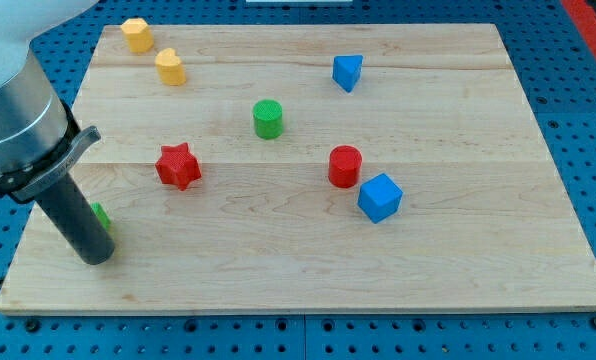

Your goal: Push green circle into blue triangle

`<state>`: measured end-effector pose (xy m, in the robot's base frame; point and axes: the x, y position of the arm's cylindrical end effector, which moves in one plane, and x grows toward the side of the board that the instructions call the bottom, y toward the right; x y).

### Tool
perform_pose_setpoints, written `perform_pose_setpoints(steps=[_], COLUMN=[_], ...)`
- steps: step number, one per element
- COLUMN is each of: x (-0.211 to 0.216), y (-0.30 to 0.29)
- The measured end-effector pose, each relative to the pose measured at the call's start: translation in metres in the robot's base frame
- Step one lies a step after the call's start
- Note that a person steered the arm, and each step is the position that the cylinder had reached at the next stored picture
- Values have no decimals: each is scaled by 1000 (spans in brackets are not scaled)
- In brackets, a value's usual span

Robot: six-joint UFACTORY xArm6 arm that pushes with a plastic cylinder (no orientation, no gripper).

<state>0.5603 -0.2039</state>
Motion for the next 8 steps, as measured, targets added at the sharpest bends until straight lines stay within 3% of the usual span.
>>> perform_pose_setpoints(steps=[2, 4, 5, 8], x=[-29, -5, -35, -155], y=[5, 98, 144, 151])
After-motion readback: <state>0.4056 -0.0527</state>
